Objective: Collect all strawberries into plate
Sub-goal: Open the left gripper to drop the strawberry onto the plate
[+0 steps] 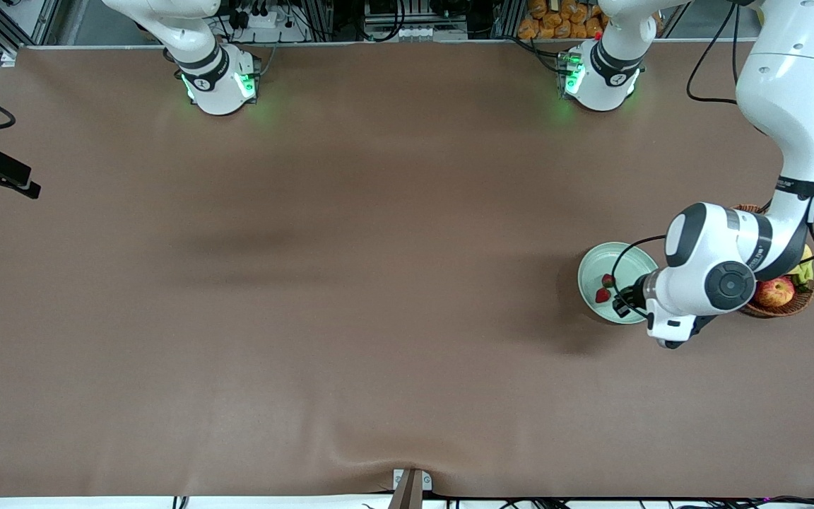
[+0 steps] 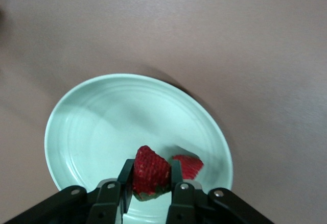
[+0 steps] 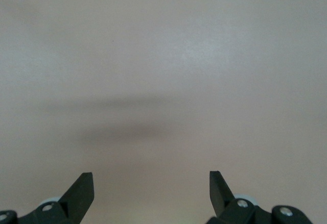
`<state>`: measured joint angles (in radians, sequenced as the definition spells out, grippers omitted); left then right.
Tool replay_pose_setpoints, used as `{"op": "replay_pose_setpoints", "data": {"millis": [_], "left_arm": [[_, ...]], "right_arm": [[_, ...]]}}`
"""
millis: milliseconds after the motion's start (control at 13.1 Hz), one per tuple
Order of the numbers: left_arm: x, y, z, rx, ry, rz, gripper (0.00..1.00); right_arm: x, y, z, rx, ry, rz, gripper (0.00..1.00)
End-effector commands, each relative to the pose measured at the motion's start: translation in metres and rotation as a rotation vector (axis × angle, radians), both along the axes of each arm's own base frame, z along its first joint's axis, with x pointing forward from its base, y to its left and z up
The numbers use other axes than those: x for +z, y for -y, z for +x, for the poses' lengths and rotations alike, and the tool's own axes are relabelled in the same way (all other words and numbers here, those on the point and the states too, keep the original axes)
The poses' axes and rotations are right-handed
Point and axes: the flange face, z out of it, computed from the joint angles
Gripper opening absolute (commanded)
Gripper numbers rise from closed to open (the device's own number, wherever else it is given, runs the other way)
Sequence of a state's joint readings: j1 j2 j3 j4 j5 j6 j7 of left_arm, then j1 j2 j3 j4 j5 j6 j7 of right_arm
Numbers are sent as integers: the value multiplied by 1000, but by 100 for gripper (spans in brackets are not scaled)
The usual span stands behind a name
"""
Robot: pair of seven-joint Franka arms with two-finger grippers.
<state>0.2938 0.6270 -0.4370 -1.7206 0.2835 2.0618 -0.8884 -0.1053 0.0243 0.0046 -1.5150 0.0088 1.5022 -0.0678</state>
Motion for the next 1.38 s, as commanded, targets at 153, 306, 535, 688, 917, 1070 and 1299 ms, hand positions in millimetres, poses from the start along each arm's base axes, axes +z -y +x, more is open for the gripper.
{"op": "replay_pose_setpoints", "data": {"millis": [153,306,535,688,917,1070,1299], "left_arm": [[-5,4,-3,-16,-18,-4,93],[1,7,-1,-14,-8,-1,100],[19,11,4,-21,25,4,100],[48,18,6,-35,67,9,100],[130,30,13,-58,108,32,100],[181,36,17,-118,108,33,100],[239,35,6,-218,118,52,100]], "right_arm": [[0,-7,-8,18,-59,-22,100],[0,-4,-10,12,-74,-19,100],[-2,-8,-10,19,-79,-18,100],[-1,-6,-10,16,-75,-19,100],[-1,-8,-10,19,-75,-19,100],[-1,-7,-10,18,-74,-19,100],[-1,-9,-9,22,-74,-19,100]]}}
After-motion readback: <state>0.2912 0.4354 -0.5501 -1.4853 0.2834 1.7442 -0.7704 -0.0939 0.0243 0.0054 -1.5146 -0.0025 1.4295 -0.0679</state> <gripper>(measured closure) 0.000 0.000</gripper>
